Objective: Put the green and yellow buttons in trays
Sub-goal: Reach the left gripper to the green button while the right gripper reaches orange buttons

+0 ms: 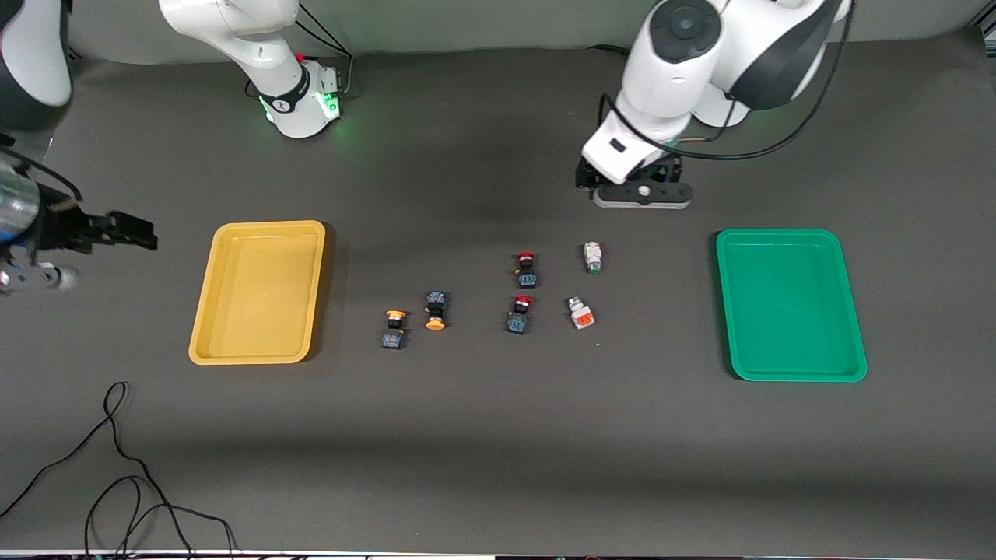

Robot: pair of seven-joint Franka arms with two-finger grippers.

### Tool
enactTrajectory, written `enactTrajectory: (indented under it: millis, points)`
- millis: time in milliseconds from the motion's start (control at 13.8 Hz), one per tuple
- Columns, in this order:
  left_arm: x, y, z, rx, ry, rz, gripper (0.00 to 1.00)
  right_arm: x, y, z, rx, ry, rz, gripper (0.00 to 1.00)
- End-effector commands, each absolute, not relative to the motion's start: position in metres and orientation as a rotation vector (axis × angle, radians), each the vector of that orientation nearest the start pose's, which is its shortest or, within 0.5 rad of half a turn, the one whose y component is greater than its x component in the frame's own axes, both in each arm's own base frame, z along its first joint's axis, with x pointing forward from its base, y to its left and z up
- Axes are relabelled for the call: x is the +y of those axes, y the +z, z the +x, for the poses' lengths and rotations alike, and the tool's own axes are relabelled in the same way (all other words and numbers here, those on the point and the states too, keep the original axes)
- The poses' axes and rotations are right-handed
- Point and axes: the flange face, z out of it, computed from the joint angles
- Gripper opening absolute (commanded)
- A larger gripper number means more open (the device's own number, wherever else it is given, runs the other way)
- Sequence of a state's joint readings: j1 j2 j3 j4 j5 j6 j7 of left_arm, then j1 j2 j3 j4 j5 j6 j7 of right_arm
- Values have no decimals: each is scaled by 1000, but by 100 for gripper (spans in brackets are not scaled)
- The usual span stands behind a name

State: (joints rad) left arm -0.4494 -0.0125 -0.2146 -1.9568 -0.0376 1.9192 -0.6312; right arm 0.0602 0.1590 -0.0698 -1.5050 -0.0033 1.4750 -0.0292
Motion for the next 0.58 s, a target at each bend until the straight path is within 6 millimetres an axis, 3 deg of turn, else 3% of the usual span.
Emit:
enactTrajectory:
  millis: [0,218,509]
  points:
    - [-351,447,433,-10,85,-3152,100,0,525,604,74,357,-3039,100]
    - [-346,387,428,-22,82,-3158,100,13,487,618,102,421,-3031,100]
    - [-349,290,444,-48,133,-3162,100,80,434,633,150,422,-3066,100]
